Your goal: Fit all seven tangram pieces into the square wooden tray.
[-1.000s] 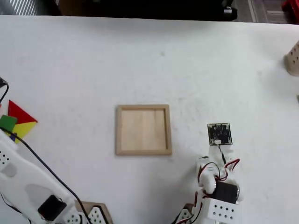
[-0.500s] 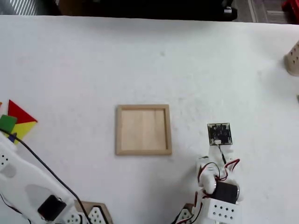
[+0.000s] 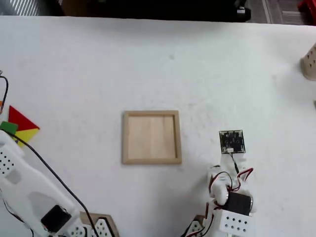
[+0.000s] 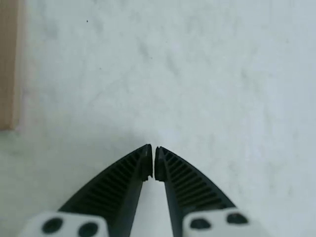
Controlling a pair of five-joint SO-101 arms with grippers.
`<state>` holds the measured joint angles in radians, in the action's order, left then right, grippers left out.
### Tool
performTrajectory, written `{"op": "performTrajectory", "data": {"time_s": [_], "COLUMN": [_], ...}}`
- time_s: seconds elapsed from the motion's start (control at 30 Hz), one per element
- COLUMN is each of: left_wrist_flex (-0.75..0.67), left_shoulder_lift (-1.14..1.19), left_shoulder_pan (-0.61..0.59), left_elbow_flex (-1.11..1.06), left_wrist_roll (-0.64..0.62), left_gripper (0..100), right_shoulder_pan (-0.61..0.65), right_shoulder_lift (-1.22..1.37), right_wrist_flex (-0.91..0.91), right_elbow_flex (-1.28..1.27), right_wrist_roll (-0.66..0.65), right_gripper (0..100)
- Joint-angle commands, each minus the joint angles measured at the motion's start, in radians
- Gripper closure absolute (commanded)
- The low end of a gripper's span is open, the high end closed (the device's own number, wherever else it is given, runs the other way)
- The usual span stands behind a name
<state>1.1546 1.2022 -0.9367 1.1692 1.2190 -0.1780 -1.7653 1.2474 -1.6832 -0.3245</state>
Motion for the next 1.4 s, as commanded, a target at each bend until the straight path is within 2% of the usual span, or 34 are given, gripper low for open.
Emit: {"op": "performTrajectory", "data": {"time_s": [0.0, 0.1, 0.23, 0.3, 0.4, 0.53, 0.63, 0.83, 1.0, 1.03, 1.17, 1.37], "left_wrist_flex": [0.031, 0.163, 0.493, 0.605, 0.612, 0.466, 0.393, 0.347, 0.374, 0.365, 0.261, -0.006], "left_shoulder_lift": [-0.019, -0.031, -0.024, -0.022, -0.016, 0.035, 0.054, 0.058, 0.056, 0.053, 0.061, 0.176], "left_shoulder_pan": [0.03, 0.027, 0.018, 0.019, 0.036, 0.039, 0.039, 0.067, 0.077, 0.079, 0.088, 0.13], "left_elbow_flex": [0.091, 0.172, 0.284, 0.299, 0.288, 0.285, 0.288, 0.361, 0.503, 0.509, 0.488, 0.413], "left_wrist_roll": [-0.224, -0.502, -0.961, -1.188, -1.514, -1.74, -1.824, -1.84, -1.807, -1.775, -1.765, -1.893], "left_gripper": [78, 78, 78, 78, 78, 78, 78, 80, 99, 97, 97, 98], "right_shoulder_pan": [-0.002, -0.002, -0.002, -0.002, -0.002, -0.004, -0.004, -0.004, -0.004, -0.004, -0.004, -0.004], "right_shoulder_lift": [-0.002, -0.002, -0.002, -0.002, -0.002, -0.002, -0.002, -0.002, -0.002, -0.002, -0.002, -0.002], "right_wrist_flex": [-0.022, -0.022, -0.022, -0.022, -0.022, -0.022, -0.022, -0.022, -0.022, -0.022, -0.021, -0.021], "right_elbow_flex": [-0.008, -0.008, -0.008, -0.008, -0.008, -0.008, -0.008, -0.008, -0.008, -0.008, -0.008, -0.008], "right_wrist_roll": [-0.014, -0.014, -0.014, -0.014, -0.014, -0.014, -0.014, -0.014, -0.014, -0.014, -0.014, -0.014], "right_gripper": [98.1, 98.1, 98.1, 98.1, 98.1, 98.1, 98.1, 98.1, 98.1, 98.1, 98.1, 98.1]}}
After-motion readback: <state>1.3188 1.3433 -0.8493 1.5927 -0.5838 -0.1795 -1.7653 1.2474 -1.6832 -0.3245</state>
